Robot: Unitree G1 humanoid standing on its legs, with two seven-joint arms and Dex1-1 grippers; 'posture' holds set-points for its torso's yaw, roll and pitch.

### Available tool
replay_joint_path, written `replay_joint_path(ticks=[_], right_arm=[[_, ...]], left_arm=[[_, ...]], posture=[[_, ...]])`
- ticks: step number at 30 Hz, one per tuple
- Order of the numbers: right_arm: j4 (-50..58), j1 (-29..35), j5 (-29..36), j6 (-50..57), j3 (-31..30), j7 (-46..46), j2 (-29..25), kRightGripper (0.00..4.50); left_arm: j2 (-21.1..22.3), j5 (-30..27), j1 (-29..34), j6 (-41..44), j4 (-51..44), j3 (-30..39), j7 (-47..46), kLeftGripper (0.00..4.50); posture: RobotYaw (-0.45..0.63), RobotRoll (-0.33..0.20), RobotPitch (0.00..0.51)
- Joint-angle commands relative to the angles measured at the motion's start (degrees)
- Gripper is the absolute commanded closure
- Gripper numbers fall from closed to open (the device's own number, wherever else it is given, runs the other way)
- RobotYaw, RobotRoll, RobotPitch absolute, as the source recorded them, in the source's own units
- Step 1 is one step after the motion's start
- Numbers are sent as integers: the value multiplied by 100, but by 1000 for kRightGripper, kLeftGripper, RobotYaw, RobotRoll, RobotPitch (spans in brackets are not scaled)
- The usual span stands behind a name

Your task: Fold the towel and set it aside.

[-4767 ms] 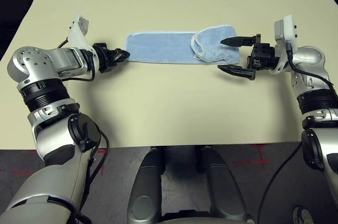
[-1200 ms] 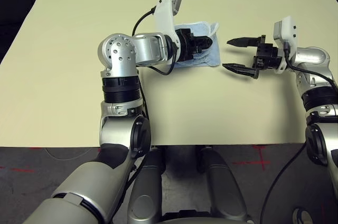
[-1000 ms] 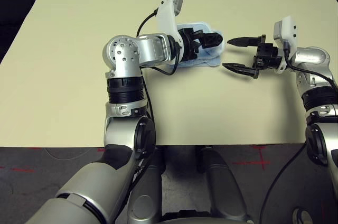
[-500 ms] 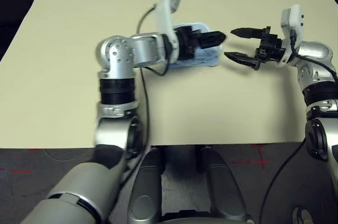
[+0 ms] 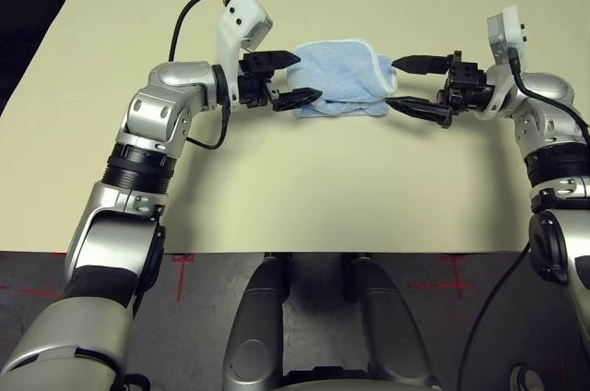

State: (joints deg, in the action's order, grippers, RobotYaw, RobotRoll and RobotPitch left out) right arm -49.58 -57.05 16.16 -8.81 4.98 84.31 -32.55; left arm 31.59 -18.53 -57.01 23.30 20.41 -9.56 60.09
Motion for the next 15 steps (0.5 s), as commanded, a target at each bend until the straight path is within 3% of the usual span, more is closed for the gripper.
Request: replay_joint_path(ticks=[1, 9, 14, 15], right_arm=[[-93, 7, -61, -154, -21, 109, -76, 1601], [-105, 2, -79, -160, -6, 120, -53, 4484], [-55, 30, -74, -162, -4, 76, -22, 4484], [-36, 38, -70, -158, -3, 67, -16, 4496]], left_arm=[[33, -27, 15, -125, -25, 175, 261, 0], [106, 43, 223, -442, -144, 395, 492, 0], [122, 38, 272, -557, -12, 416, 735, 0], [126, 134, 338, -837, 19, 376, 801, 179]], posture=[[36, 0, 286], [38, 0, 286], [39, 0, 286], [39, 0, 286]])
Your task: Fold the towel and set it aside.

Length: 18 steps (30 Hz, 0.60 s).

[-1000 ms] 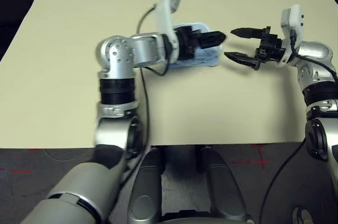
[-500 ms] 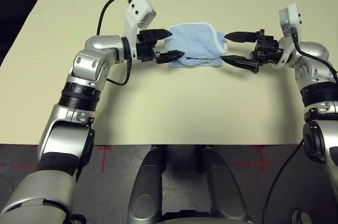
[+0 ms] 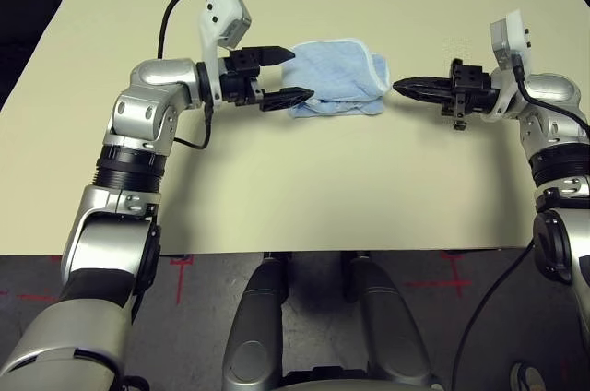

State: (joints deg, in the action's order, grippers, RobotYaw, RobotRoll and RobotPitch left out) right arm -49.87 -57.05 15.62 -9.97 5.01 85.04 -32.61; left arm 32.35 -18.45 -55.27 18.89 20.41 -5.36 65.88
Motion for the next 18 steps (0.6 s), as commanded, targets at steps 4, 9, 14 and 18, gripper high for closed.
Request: replay_joint_path(ticks=[4, 9, 14, 18], right_arm=[[33, 43, -11, -36, -6, -40, -2, 4500], [47, 46, -12, -36, -7, -64, -23, 4500], [45, 19, 0, -31, 12, -119, -7, 4500], [-53, -191, 82, 120, 104, -358, 127, 4500]], left_arm=[[32, 259, 411, -881, 29, -125, 420, 1213], [10, 315, 466, -1073, 149, -93, 527, 3080], [-79, 289, 283, -1360, 413, -9, 630, 4465], [-245, 350, -95, -1602, 891, 12, 612, 4465]], posture=[[35, 0, 288], [32, 0, 287], [33, 0, 287], [33, 0, 288]])
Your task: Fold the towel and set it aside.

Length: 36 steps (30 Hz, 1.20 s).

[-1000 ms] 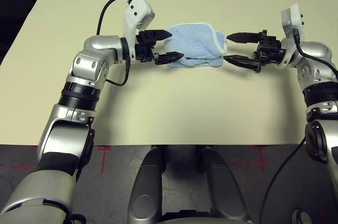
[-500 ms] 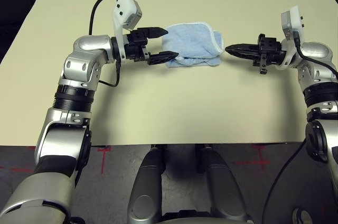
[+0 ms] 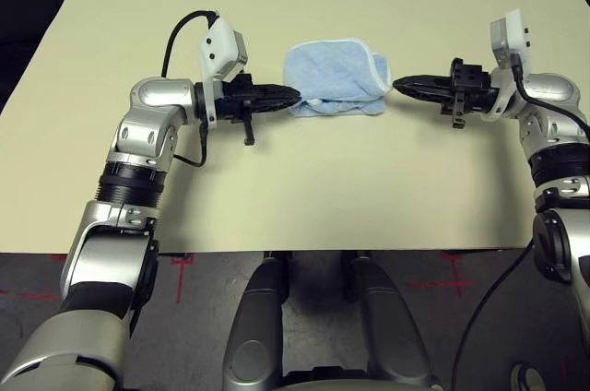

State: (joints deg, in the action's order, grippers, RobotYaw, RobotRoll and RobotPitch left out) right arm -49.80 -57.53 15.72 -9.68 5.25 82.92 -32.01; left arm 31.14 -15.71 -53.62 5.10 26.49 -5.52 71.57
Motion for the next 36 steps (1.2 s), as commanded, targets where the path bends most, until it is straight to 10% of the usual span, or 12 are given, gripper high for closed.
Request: replay_joint_path(ticks=[1, 16, 26, 36], right_arm=[[-95, -208, 81, 125, 94, -205, 110, 4500], [-1280, -565, -918, -655, -418, -1256, 797, 4500], [-1924, -343, -1448, -983, -607, -1564, 583, 4500], [-1783, -889, -560, -508, 224, -1229, 631, 4500]], left_arm=[[-184, 104, -376, -278, 434, 29, 9, 4465], [-1172, 808, -917, -868, 2381, -145, -638, 4465], [-850, 1211, -819, -1215, 3075, -171, -503, 4465], [-858, 745, -1414, -889, 2862, 342, -398, 4465]], posture=[[33, 0, 287], [45, 0, 293], [44, 0, 297], [42, 0, 293]])
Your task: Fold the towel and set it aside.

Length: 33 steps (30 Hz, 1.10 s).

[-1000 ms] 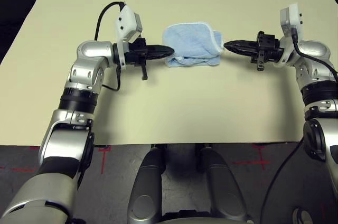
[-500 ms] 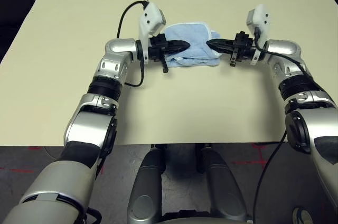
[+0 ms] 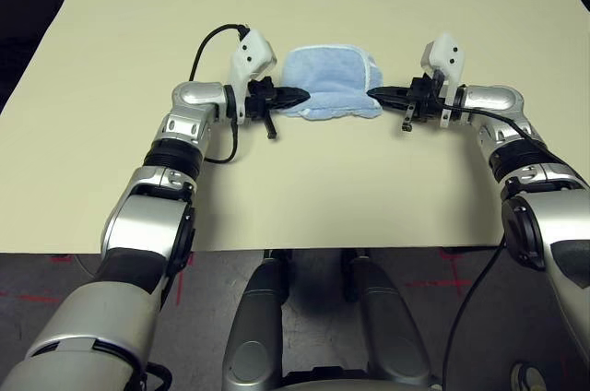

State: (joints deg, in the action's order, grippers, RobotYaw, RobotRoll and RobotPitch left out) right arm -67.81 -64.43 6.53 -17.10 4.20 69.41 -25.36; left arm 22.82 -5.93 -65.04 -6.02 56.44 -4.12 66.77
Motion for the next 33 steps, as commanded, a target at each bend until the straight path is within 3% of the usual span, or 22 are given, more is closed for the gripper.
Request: replay_joint_path(ticks=[1, 6, 12, 18, 33], right_arm=[[34, -266, 418, 304, 407, 96, -41, 4500], [64, -460, 368, 350, 479, -327, 19, 4500], [17, -503, -97, 175, 170, -1239, 277, 4500], [-118, -486, -323, 166, 59, -1852, 580, 4500], [-387, -410, -1015, 470, -436, -2716, 794, 4500]], left_arm=[[-78, -331, -394, 361, -154, 305, 54, 4465], [-386, -615, -830, 712, -51, 691, -218, 4465], [-636, -342, -828, 563, 440, 624, -645, 4465], [-966, 62, -781, 235, 1095, 562, -1834, 4465], [-858, 619, -664, 224, 1453, 373, -2260, 4465]], posture=[[42, 0, 293], [35, 0, 284], [35, 0, 286], [37, 0, 284], [30, 0, 286]])
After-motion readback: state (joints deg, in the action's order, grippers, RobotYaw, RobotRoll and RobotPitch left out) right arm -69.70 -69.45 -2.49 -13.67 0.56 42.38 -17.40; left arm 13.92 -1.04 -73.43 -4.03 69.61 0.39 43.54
